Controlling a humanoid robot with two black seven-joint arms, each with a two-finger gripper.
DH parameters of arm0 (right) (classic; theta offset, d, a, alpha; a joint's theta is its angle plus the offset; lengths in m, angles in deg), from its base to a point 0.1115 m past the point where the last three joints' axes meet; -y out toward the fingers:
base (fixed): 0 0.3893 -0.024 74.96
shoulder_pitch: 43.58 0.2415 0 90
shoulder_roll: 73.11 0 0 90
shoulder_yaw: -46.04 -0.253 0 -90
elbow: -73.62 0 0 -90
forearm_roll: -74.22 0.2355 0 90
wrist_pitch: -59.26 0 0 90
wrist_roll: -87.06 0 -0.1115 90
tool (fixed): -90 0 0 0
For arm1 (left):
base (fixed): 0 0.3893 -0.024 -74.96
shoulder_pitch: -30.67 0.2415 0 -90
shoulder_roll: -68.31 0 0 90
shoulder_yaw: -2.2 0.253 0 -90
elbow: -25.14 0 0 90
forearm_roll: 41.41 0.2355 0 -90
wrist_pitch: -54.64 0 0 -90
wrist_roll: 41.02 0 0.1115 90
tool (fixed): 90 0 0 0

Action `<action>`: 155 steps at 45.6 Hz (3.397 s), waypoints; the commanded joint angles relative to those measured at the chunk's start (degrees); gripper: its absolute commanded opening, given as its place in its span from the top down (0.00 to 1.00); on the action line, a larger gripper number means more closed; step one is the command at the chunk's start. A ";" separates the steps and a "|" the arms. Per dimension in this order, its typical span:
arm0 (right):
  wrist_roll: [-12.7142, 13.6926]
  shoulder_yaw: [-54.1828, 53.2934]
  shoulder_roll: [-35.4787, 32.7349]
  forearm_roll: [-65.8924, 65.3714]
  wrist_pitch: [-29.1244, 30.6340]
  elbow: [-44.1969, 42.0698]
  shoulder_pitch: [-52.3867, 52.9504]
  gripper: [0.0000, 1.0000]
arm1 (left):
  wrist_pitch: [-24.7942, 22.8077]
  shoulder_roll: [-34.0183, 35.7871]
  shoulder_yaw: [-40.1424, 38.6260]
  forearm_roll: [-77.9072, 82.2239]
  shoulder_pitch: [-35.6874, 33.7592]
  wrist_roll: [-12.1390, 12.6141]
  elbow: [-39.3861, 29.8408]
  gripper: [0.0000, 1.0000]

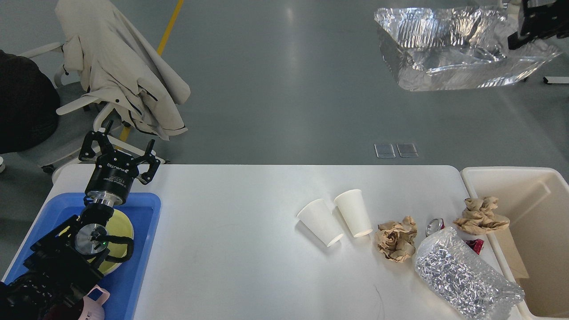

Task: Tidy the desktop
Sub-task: 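Lift the foil sheet and drop it into the white bin, then raise the right gripper and lower it toward the foil bag, then grasp the crinkled foil bag with the right gripper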

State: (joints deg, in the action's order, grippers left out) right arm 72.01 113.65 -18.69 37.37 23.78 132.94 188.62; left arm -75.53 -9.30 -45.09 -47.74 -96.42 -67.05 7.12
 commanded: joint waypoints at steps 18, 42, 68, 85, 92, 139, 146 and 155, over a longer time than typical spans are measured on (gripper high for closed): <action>-1.66 2.53 -8.80 -1.48 -35.52 -35.92 -60.77 1.00 | 0.00 0.00 0.00 0.00 0.00 0.01 0.01 0.00; 1.07 -5.03 -0.10 16.19 -50.04 -48.42 -97.90 0.00 | 0.00 0.00 0.00 0.00 0.00 -0.07 0.01 0.00; 0.54 4.70 -7.74 11.46 -44.69 -23.50 -61.66 0.00 | 0.00 0.00 0.00 0.00 0.00 0.01 0.01 0.00; -0.77 9.67 -2.91 6.26 0.48 22.33 12.38 0.00 | 0.00 0.00 -0.09 0.00 0.00 0.01 0.01 0.00; -1.04 -7.82 -8.18 6.44 0.48 22.42 17.85 0.00 | 0.00 0.00 0.00 0.00 0.00 0.01 0.01 0.00; 5.64 -2.83 2.53 -4.11 -68.15 -3.16 -79.27 0.00 | 0.00 0.00 0.00 0.00 0.00 0.01 0.01 0.00; 5.64 -5.38 2.71 -4.11 -68.32 -3.16 -80.41 0.00 | 0.00 0.00 0.00 0.00 0.00 0.01 0.01 0.00; 5.47 -5.30 2.71 -4.11 -68.41 -3.33 -81.03 0.07 | 0.00 0.00 0.00 0.00 0.00 0.01 0.01 0.00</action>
State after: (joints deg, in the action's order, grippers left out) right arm 77.60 108.30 -15.98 33.26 -44.61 129.70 108.04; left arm -75.53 -9.31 -45.09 -47.74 -96.42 -67.03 7.13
